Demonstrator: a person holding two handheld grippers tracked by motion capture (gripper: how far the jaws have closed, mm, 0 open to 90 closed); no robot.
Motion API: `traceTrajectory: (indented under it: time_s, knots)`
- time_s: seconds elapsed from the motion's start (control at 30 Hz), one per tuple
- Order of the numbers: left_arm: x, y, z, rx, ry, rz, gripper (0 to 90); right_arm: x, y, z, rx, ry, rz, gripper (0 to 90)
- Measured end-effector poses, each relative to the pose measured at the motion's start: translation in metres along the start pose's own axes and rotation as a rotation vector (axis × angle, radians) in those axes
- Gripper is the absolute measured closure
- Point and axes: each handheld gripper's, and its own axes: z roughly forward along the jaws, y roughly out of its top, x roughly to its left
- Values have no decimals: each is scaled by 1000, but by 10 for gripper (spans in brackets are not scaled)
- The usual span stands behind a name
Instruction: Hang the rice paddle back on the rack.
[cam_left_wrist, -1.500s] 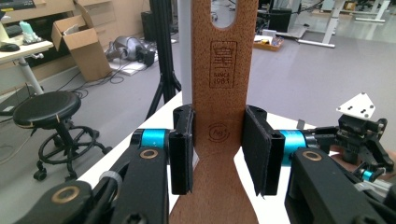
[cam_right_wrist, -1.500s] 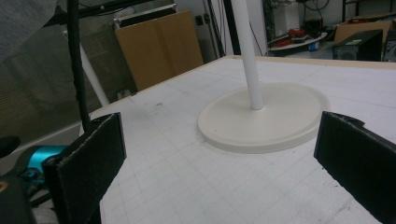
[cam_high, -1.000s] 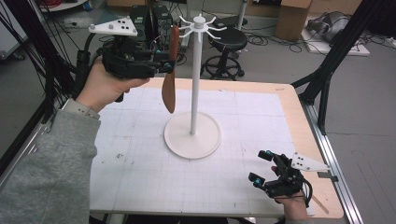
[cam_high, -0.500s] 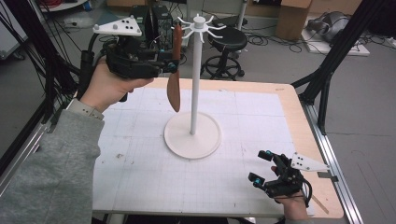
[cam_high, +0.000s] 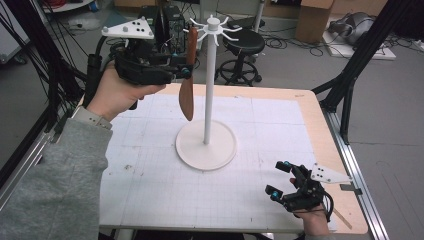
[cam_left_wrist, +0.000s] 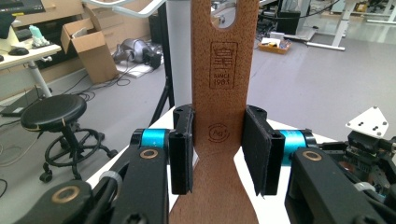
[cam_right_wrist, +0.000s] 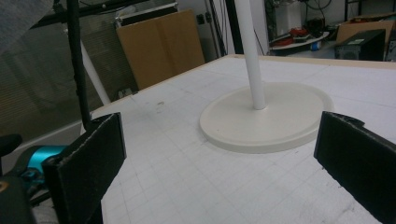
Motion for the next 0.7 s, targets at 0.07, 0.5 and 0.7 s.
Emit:
traceTrajectory:
  time_s: [0.07,0.5,0.7]
  knots:
    - [0,0,2,3,1,3,649,0,0,0,0,1,2,12]
    - [2,-1,9,18,27,-10,649,0,0,0,1,1,1,11]
    - [0,-3,13,33,24,2,649,0,0,0,-1,0,-2,11]
